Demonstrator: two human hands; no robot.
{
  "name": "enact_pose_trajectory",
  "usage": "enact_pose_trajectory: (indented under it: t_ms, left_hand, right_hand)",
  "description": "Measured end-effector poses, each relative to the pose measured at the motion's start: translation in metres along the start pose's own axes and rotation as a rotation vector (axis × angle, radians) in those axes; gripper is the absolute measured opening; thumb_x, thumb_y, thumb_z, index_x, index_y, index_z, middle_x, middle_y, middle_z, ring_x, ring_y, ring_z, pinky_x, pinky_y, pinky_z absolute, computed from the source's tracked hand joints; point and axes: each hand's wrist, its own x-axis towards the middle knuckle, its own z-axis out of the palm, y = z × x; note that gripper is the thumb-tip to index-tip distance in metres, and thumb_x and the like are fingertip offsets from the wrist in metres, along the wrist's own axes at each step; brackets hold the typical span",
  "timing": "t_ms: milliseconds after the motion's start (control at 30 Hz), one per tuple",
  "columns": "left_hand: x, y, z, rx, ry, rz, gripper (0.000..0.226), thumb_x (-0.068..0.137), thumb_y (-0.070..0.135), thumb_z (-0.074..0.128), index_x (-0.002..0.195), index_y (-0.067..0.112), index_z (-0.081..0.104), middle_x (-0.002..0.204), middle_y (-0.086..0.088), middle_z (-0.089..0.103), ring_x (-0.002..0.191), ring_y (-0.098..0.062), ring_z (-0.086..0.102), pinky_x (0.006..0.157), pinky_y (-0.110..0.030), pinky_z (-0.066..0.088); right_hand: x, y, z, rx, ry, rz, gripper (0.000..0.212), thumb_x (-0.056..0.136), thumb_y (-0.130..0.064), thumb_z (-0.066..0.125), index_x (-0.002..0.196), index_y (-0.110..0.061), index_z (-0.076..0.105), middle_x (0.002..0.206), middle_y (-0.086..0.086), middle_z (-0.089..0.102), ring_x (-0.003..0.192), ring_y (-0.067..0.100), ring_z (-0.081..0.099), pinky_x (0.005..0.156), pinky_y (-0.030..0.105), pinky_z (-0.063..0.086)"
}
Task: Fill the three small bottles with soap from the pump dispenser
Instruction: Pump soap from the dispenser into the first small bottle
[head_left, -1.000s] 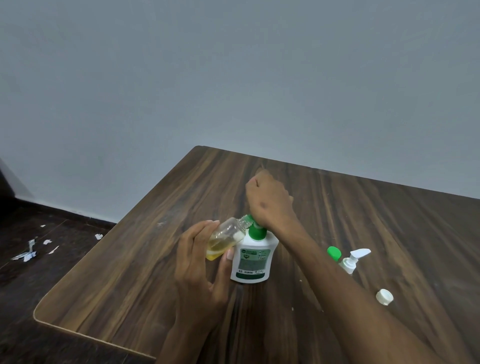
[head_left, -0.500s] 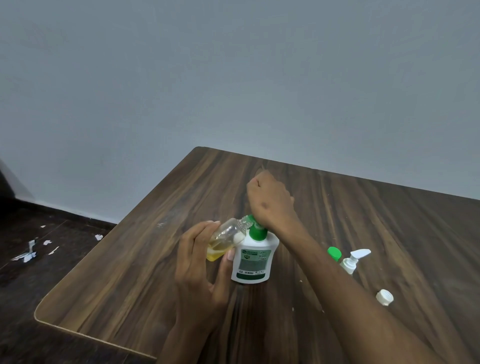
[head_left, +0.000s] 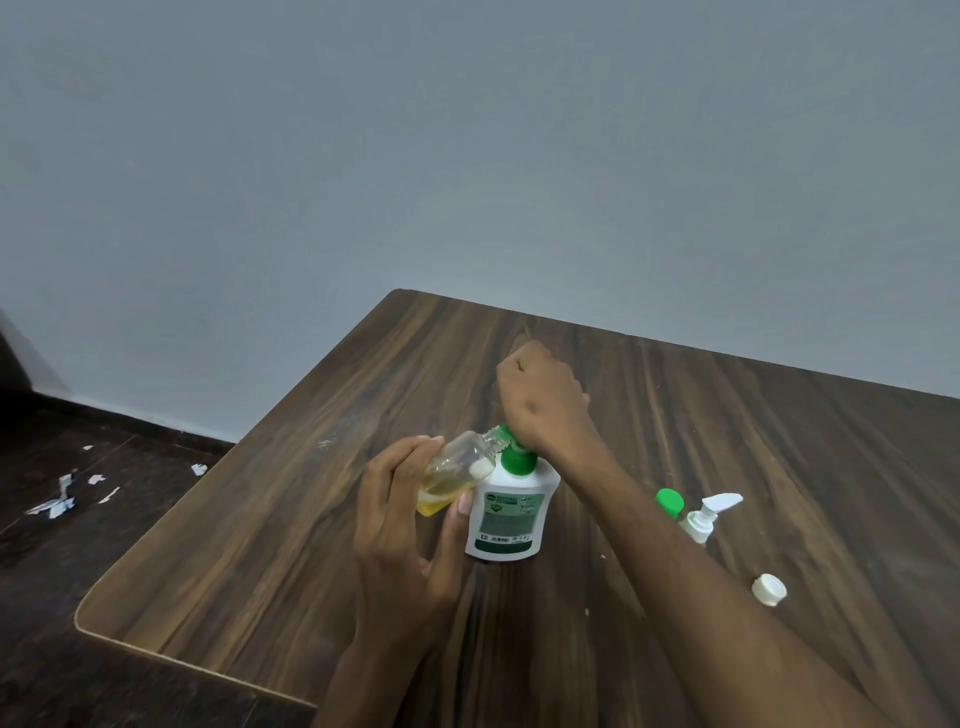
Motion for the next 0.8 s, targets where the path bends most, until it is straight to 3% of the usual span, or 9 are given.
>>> enact_pose_trajectory:
  t_ms: [133,267,433,567,667,800]
  left_hand:
    - [-0.0005,-0.0013,0.0003,-0.004,0.004,0.014,0.04,0.099,0.023,0.063,0.134,0.005,0.065,0.133,-0.008,0.064,0.127,-0.019,0.06,0.107,-0.026,0.046]
    - [-0.0005,-0.0018,0.001,0.023,0.009,0.01,0.039,0.096,0.014,0.069,0.134,0.003,0.065,0.132,-0.01,0.064,0.125,-0.024,0.061,0.105,-0.031,0.049]
    - [-0.0008,0.0004,0.0001,0.015,0.015,0.016,0.041,0.094,0.011,0.071,0.134,0.002,0.066,0.131,-0.011,0.064,0.124,-0.023,0.061,0.106,-0.026,0.046]
    - [-0.0004,0.001,0.0004,0.022,0.016,0.021,0.041,0.093,0.011,0.071,0.132,0.001,0.066,0.13,-0.011,0.065,0.123,-0.023,0.062,0.106,-0.026,0.046]
    - [-0.0011,0.0001,0.0002,0.01,0.02,0.019,0.041,0.094,0.012,0.071,0.133,0.002,0.066,0.132,-0.01,0.064,0.124,-0.022,0.061,0.106,-0.026,0.047]
    - [-0.0009,-0.0009,0.0014,0.022,0.019,0.018,0.041,0.094,0.012,0.07,0.133,0.001,0.066,0.132,-0.012,0.065,0.126,-0.023,0.061,0.107,-0.026,0.046]
  right_hand:
    - [-0.0008,-0.0011,-0.0003,0.001,-0.005,0.0,0.023,0.099,-0.022,0.036,0.081,-0.018,0.05,0.075,-0.003,0.059,0.066,0.013,0.05,0.089,0.046,0.038]
    - [-0.0012,-0.0005,0.0027,0.029,-0.013,0.018,0.028,0.094,-0.02,0.038,0.066,-0.02,0.041,0.065,-0.003,0.054,0.057,0.014,0.044,0.087,0.046,0.041]
    - [-0.0021,-0.0022,-0.0017,0.048,0.012,-0.005,0.025,0.097,-0.02,0.036,0.077,-0.017,0.05,0.077,-0.001,0.062,0.066,0.013,0.05,0.087,0.044,0.038]
    - [-0.0028,-0.0026,0.0012,0.031,-0.001,0.013,0.029,0.093,-0.02,0.036,0.065,-0.019,0.043,0.063,-0.003,0.054,0.059,0.017,0.048,0.09,0.049,0.045]
    - [-0.0031,-0.0032,-0.0025,0.045,0.011,-0.015,0.024,0.097,-0.02,0.036,0.077,-0.018,0.051,0.075,-0.004,0.062,0.067,0.012,0.051,0.093,0.046,0.041]
    - [-0.0032,-0.0019,-0.0015,0.018,-0.019,0.017,0.025,0.094,-0.02,0.036,0.07,-0.018,0.044,0.069,-0.002,0.057,0.062,0.015,0.048,0.098,0.051,0.044]
